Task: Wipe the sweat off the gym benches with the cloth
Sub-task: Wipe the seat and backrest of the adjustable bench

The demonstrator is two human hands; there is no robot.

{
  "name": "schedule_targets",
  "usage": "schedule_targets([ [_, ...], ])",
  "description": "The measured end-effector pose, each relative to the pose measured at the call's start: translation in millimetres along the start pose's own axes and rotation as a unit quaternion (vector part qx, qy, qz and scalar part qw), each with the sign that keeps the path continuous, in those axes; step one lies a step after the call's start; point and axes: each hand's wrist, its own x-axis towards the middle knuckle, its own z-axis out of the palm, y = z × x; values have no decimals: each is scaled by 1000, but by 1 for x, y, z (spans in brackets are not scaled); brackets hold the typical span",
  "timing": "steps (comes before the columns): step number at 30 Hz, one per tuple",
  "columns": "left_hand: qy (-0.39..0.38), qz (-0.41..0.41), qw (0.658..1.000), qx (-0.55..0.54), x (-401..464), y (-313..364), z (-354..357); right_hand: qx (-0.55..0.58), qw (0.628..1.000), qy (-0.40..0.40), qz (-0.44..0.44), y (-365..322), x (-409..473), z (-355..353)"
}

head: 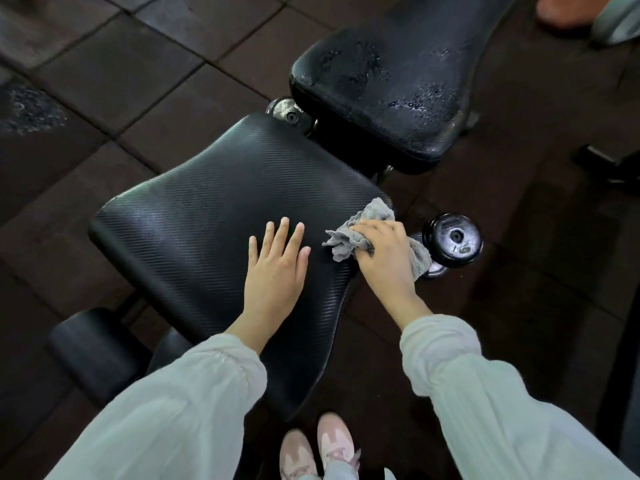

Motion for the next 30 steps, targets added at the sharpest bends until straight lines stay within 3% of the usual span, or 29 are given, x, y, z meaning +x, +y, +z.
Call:
schedule_targets([
  [5,6,54,998,-32,37,72,-23,-35,995,38,89,19,19,-62],
  [11,22,82,996,-17,98,154,-41,-62,988,14,141,56,67,-138],
  [19,18,16,1000,-18,173,192,-39,-52,996,-37,54,77,150,-159],
  [23,19,-41,999,-3,214,181,-39,-50,996,-76,-23,82,205,-146],
  [30,44,-174,982,-53,282,155,-36,-44,987,-135,-77,102,272,-108],
])
